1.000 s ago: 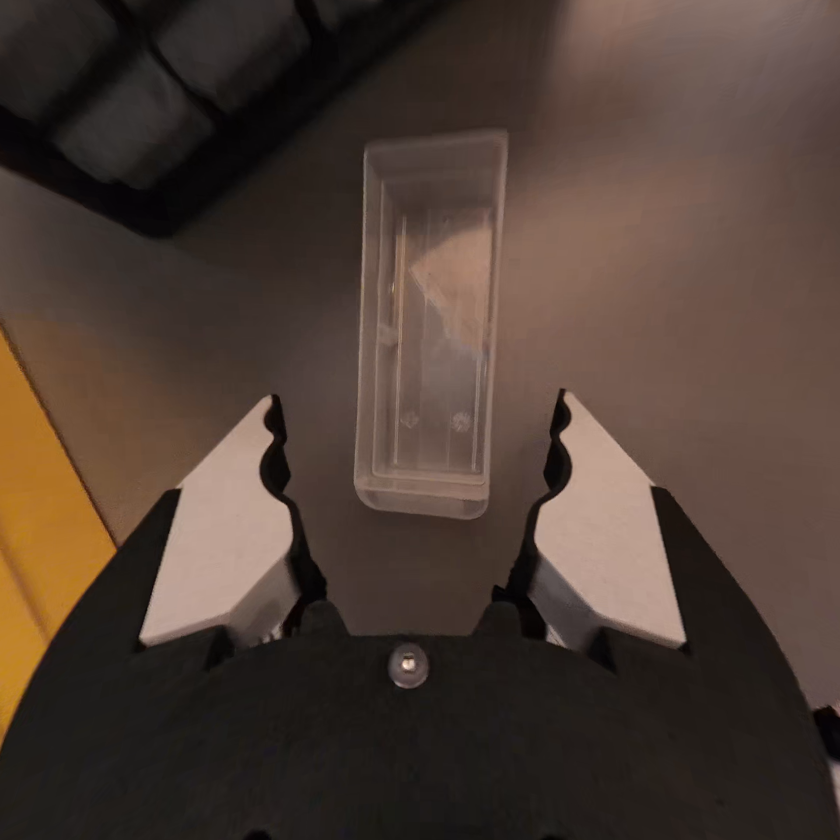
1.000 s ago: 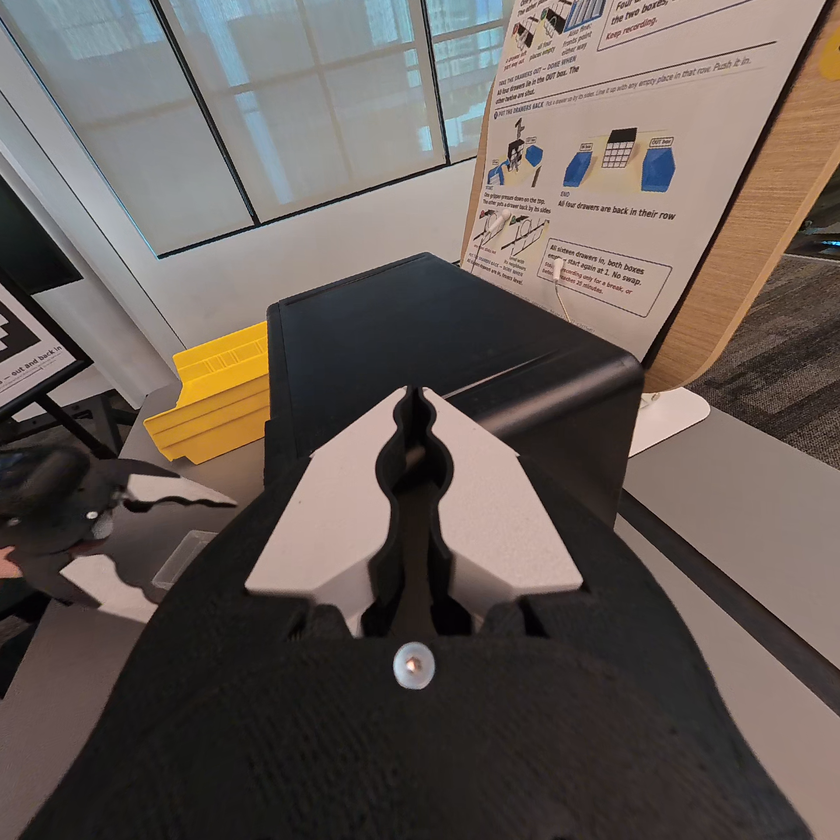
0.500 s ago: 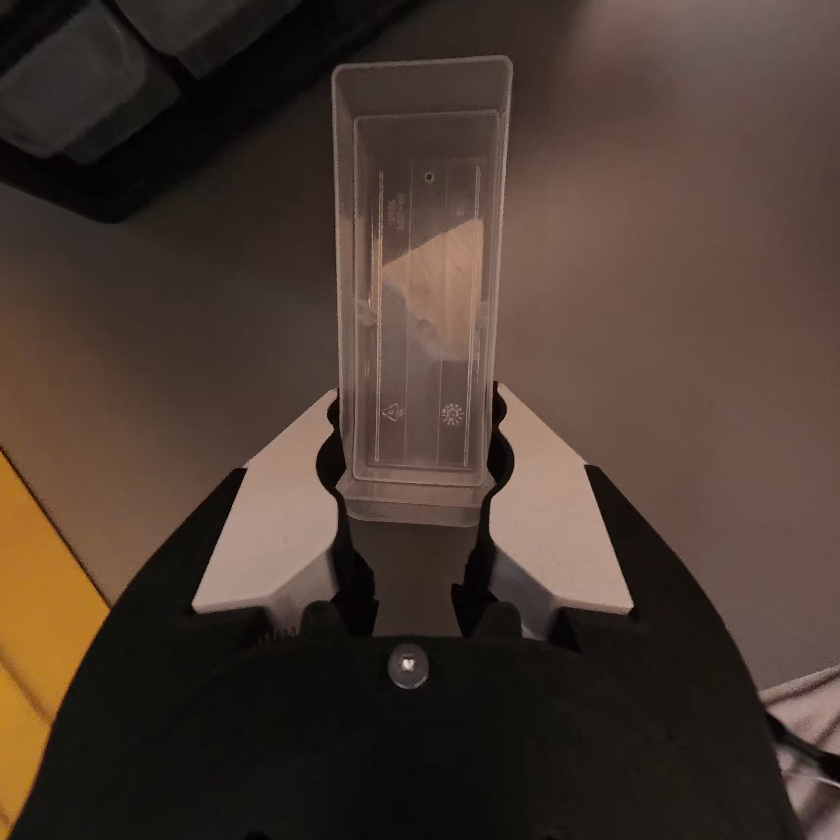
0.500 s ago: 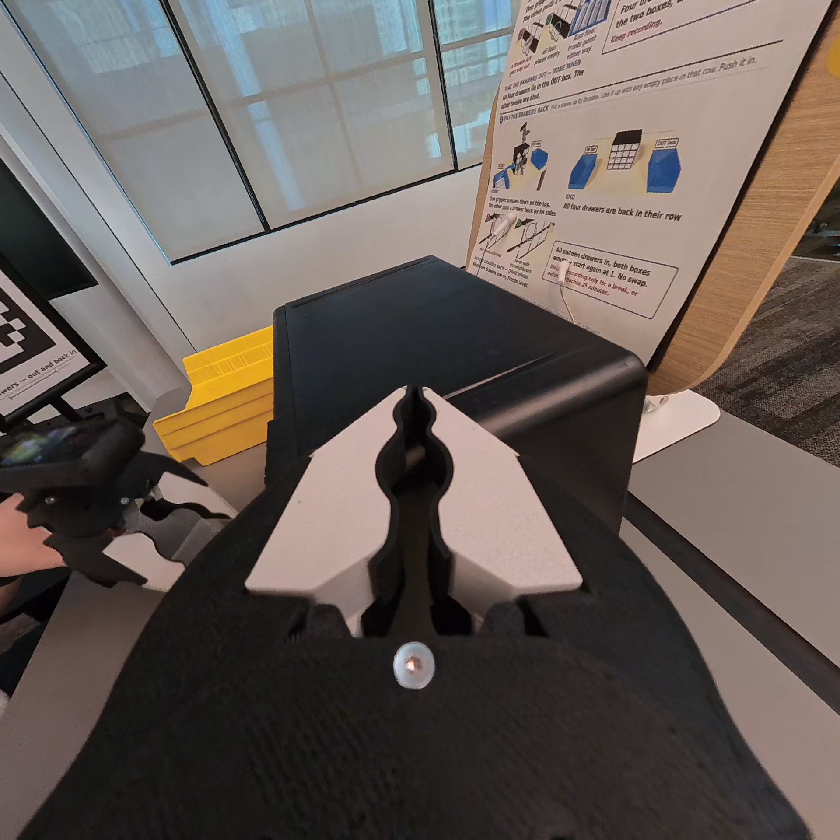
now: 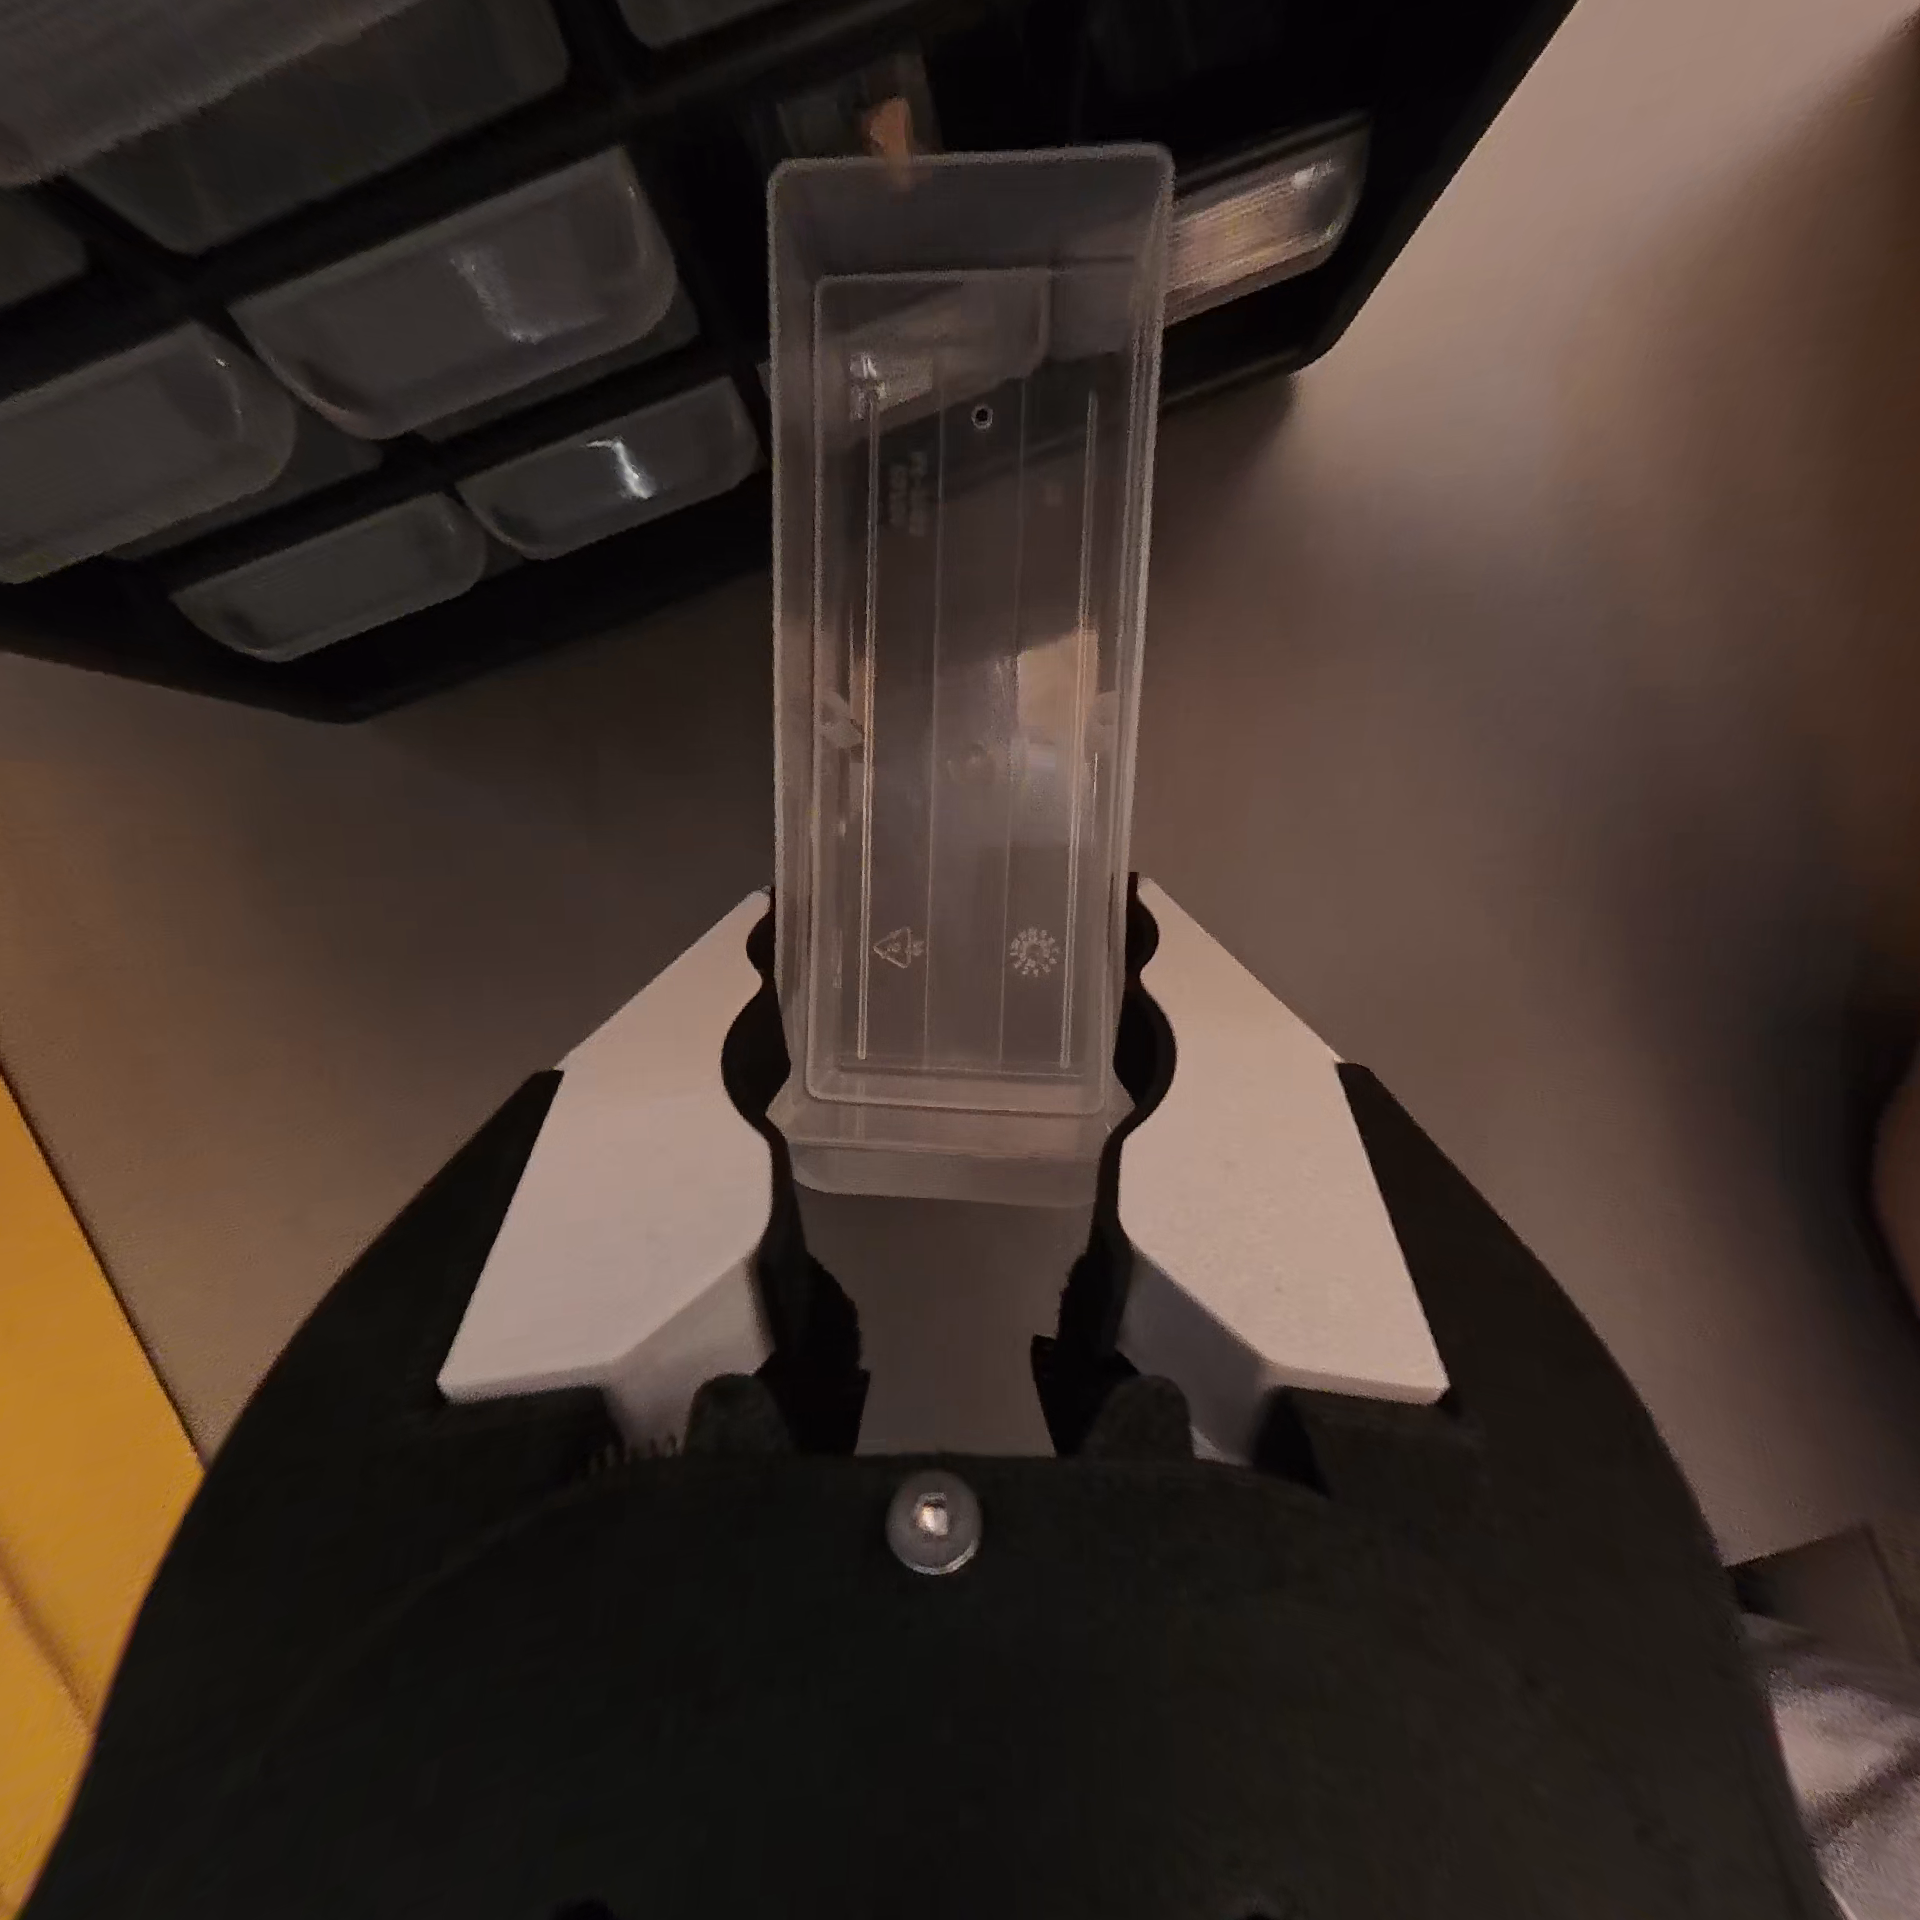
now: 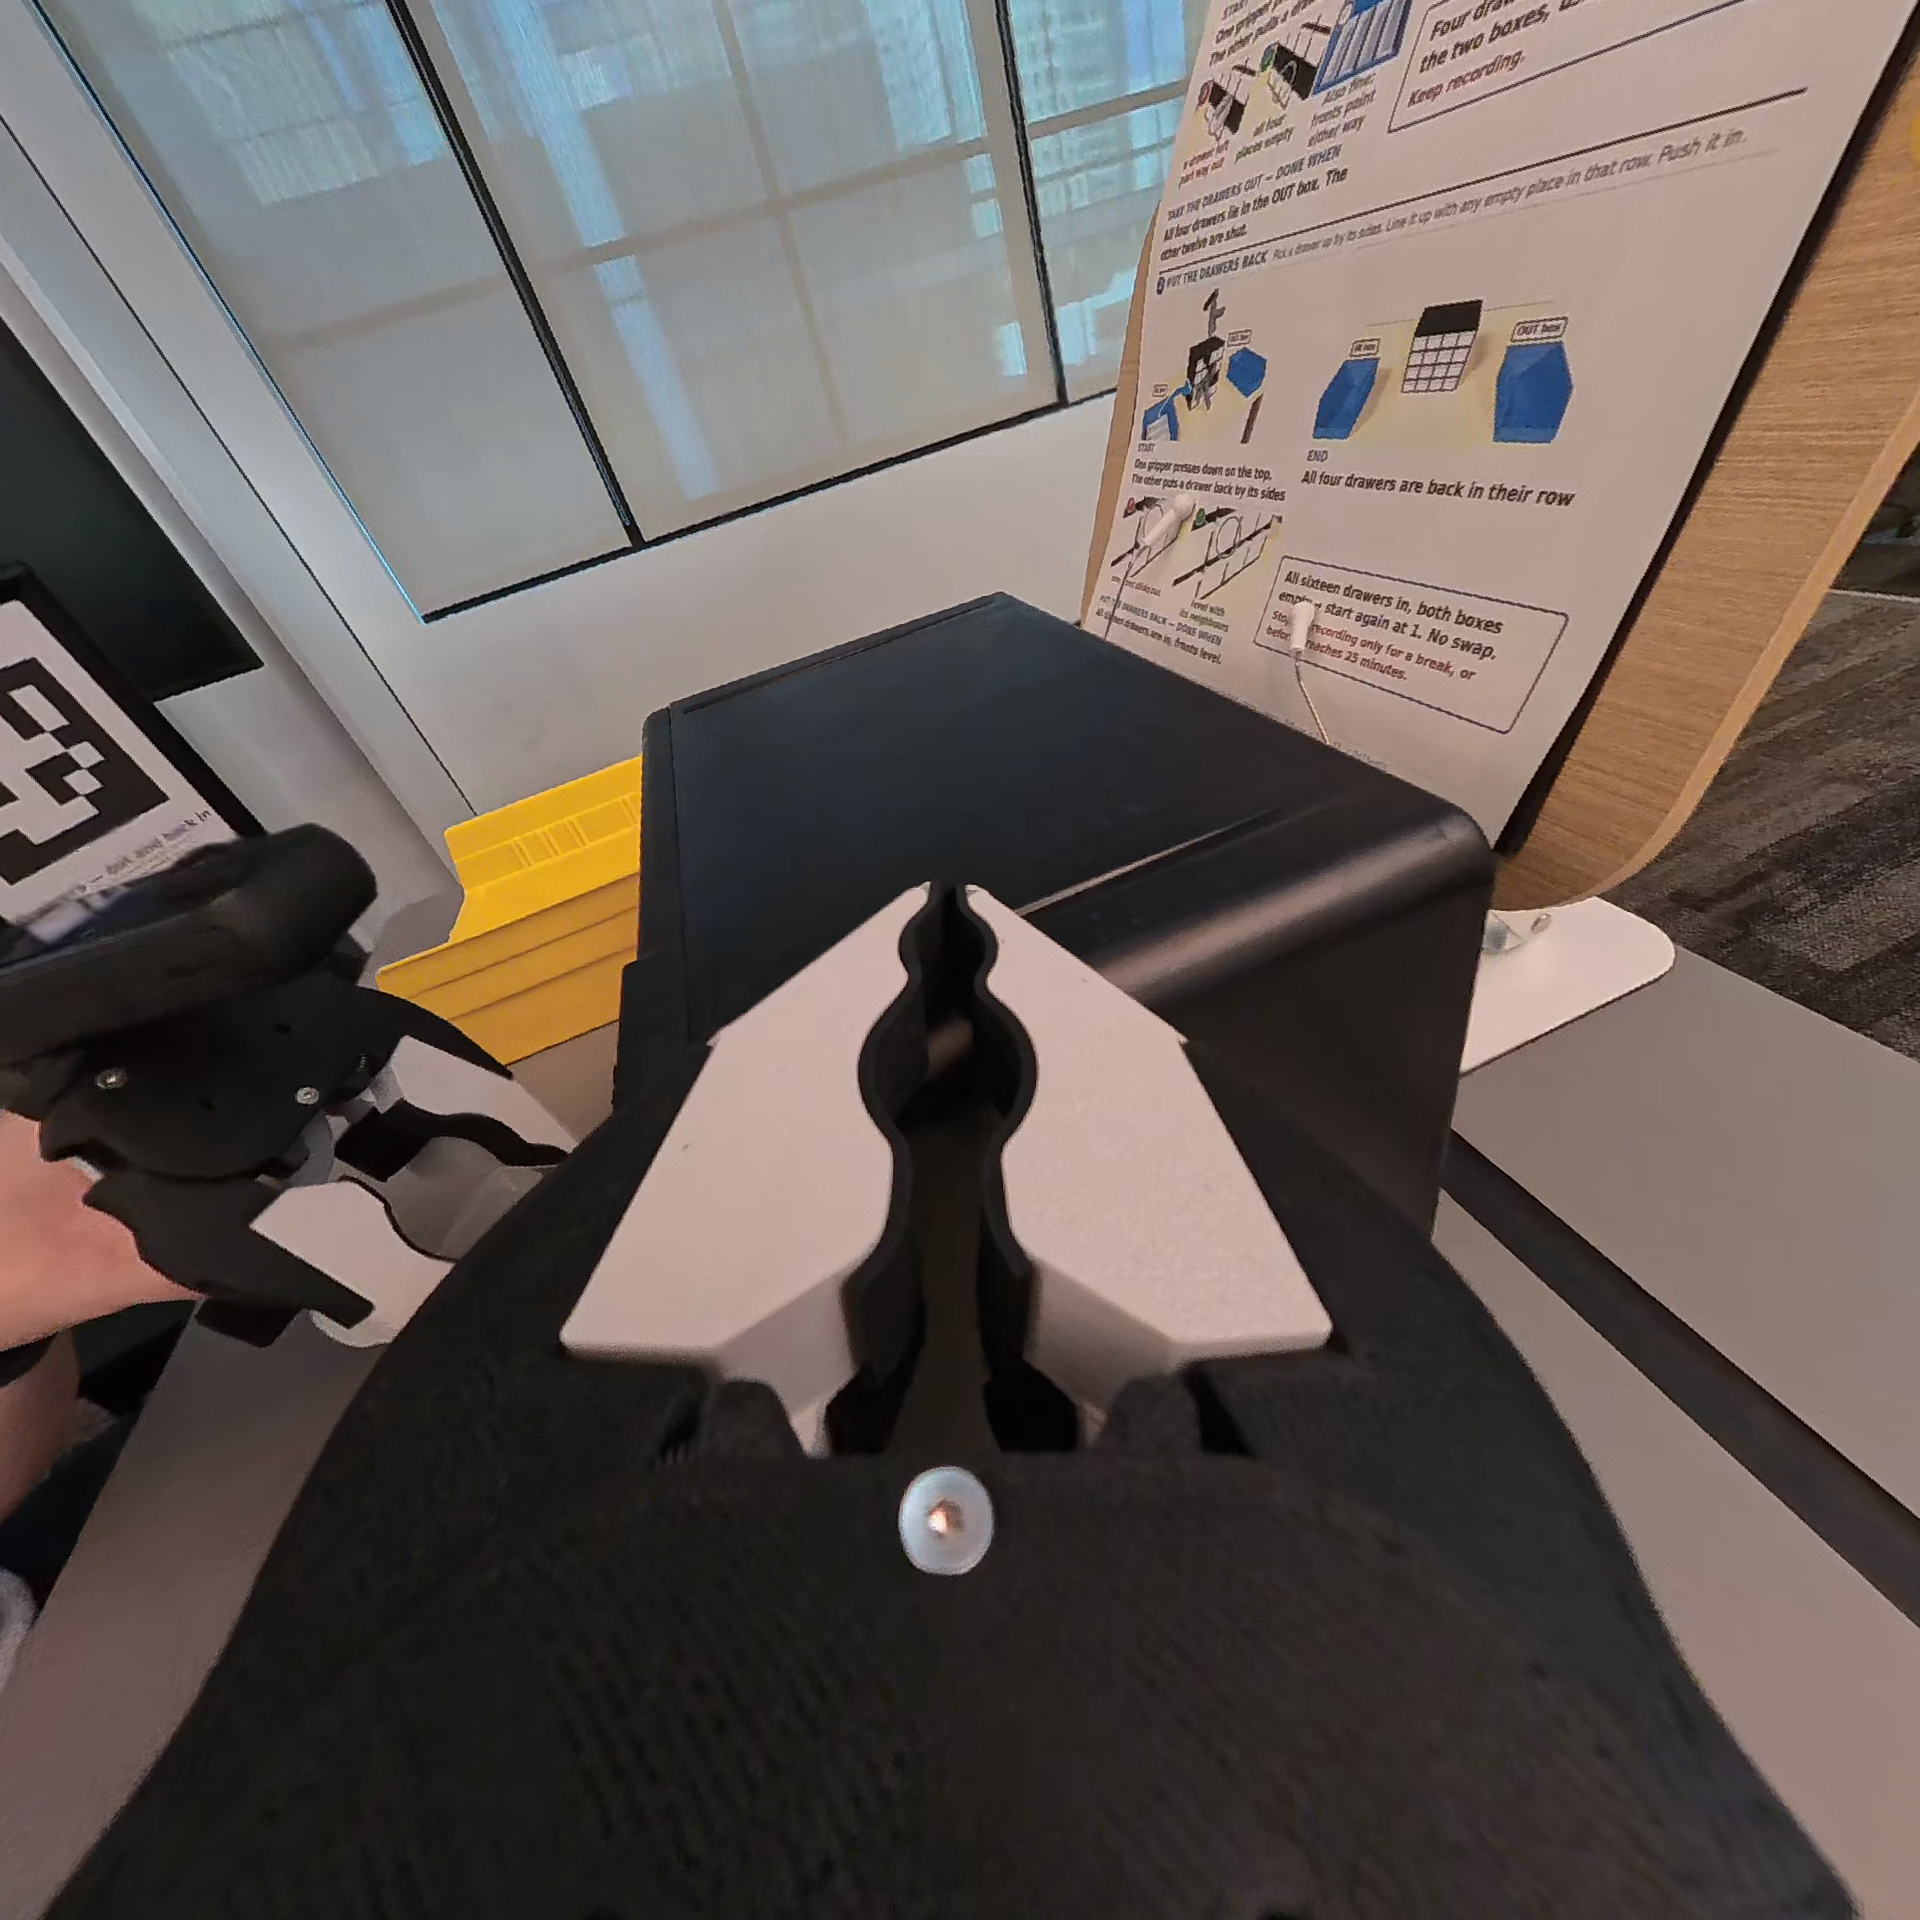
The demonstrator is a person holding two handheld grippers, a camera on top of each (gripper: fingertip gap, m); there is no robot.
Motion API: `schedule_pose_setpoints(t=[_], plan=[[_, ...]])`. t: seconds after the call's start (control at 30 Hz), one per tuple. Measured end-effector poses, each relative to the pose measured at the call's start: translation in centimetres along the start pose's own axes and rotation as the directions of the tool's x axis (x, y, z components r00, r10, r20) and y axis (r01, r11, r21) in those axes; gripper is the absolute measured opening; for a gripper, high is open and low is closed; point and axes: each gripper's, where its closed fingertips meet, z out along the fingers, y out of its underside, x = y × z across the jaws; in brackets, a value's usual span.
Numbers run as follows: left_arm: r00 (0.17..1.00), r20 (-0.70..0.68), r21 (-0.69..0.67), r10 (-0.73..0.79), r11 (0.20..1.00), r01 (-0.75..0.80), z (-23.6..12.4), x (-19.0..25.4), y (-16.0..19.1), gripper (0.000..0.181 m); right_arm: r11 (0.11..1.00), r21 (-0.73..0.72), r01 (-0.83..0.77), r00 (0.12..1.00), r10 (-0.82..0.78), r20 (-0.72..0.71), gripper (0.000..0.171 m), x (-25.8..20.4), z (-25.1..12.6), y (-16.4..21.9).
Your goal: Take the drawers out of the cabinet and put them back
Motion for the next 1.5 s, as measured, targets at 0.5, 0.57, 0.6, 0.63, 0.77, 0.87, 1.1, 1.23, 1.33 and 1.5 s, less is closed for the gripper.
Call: schedule_pose_setpoints(t=[0.5,0.57,0.6,0.63,0.77,0.87,1.1,1.23,1.33,1.5], plan=[[0.996,0.033,-0.036,-0.085,0.996,0.086,-0.9,-0.4,-0.6,0.062,1.000,0.016,-0.014,1.000,0.013,0.024,0.000,-0.1,0.0,0.0],[0.995,0.061,-0.035,-0.081,0.996,0.083,-1.0,-0.3,-0.8,0.062,1.000,0.016,-0.014,1.000,0.014,0.024,0.000,-0.1,0.0,0.0],[0.994,0.075,-0.022,-0.078,0.997,0.080,-1.1,-0.2,-1.0,0.062,1.000,0.017,-0.015,1.000,0.014,0.026,0.000,-0.2,0.0,0.0],[0.993,0.087,0.000,-0.083,0.997,0.083,-1.2,-0.2,-1.3,0.062,1.000,0.018,-0.016,1.000,0.016,0.027,0.000,-0.2,0.0,0.0],[0.986,0.113,0.043,-0.124,0.992,0.119,-0.6,0.0,-2.1,0.062,1.000,0.021,-0.019,0.999,0.019,0.033,0.000,-0.2,0.0,-0.1],[0.982,0.129,0.044,-0.138,0.990,0.134,0.5,0.2,-2.5,0.062,1.000,0.019,-0.017,0.999,0.017,0.031,0.000,-0.2,0.0,0.0],[0.986,0.084,0.140,-0.147,0.981,0.135,2.3,0.8,-4.9,0.066,1.000,0.020,-0.019,0.999,0.018,0.036,0.000,-0.2,0.0,0.0],[0.998,-0.025,0.221,-0.054,0.974,0.058,1.4,2.5,-5.4,0.083,0.999,0.023,-0.021,0.999,0.021,0.041,0.000,-0.2,-0.1,-0.1],[0.991,0.000,0.316,0.132,0.941,-0.125,-1.0,2.7,-4.8,0.085,0.999,0.025,-0.023,0.999,0.022,0.044,0.000,-0.3,0.0,-0.1],[0.844,0.194,0.449,0.499,0.720,-0.529,-4.4,3.7,-2.6,0.075,0.999,0.030,-0.032,0.998,0.030,0.058,0.000,-0.3,0.0,-0.1]])
